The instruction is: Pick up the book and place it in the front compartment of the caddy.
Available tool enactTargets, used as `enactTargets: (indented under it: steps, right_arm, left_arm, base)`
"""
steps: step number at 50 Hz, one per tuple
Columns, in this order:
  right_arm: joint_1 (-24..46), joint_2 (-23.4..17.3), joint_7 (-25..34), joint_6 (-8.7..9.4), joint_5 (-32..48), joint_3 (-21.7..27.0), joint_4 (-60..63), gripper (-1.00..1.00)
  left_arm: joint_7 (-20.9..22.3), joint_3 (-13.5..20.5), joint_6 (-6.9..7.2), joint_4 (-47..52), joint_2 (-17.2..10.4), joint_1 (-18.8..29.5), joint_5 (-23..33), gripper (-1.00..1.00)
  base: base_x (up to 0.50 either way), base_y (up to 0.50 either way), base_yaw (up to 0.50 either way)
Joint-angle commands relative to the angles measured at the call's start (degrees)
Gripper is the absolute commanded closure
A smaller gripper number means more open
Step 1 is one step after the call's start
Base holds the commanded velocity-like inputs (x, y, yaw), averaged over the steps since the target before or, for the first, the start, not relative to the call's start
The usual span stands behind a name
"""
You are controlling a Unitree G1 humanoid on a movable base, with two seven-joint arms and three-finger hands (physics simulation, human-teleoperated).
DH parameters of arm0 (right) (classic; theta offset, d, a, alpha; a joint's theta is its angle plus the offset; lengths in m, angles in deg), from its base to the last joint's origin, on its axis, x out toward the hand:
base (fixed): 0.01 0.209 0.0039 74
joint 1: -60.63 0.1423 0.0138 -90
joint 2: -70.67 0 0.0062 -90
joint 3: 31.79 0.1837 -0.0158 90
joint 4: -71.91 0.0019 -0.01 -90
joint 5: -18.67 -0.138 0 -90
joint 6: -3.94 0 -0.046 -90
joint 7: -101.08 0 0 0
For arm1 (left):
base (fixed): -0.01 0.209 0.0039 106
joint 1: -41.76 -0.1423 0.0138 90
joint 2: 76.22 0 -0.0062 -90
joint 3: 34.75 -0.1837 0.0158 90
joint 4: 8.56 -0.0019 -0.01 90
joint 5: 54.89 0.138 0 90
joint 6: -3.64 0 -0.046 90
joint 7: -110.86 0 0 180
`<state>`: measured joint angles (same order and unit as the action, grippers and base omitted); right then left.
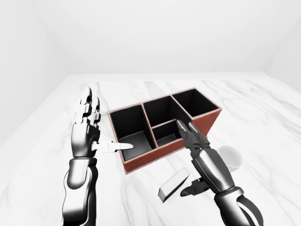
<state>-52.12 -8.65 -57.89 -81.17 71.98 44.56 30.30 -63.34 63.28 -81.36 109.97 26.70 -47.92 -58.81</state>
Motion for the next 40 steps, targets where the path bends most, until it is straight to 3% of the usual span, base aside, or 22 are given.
enactTargets:
  steps: [1, 12, 23, 40]
  right_arm:
    - [-0.6, -0.2, -0.8, -0.64, 1.7, -0.6, -1.3, -1.00]
    - [0.6, -0.4, -1.9, -1.94, 2.4, -0.9, -3.9, -1.00]
    - [3.0, -0.1, -4.4, -5.21, 3.6, -0.7, -9.7, -1.00]
    - [3.0, -0.4, -6.7, -7.29, 5.0, -1.6, -13.3, -1.00]
  left_arm:
    - [0.0, 0.1, 0.00, -0.8, -0.1, 0.1, 0.0, -1.00]
    - [-0.1, 0.3, 0.00, 0.0, -0.2, 0.2, -0.2, -1.00]
    - [-0.2, 0.8, 0.00, -0.6, -0.4, 0.9, -0.5, -1.00]
    - [-0.2, 0.6, 0.00, -0.3, -0.4, 0.6, -0.4, -1.00]
  base:
    - [0.00, 0.00, 0.00]
    - [0.00, 0.00, 0.00]
    - [0.00, 0.00, 0.00]
    - [0.00, 0.00, 0.00]
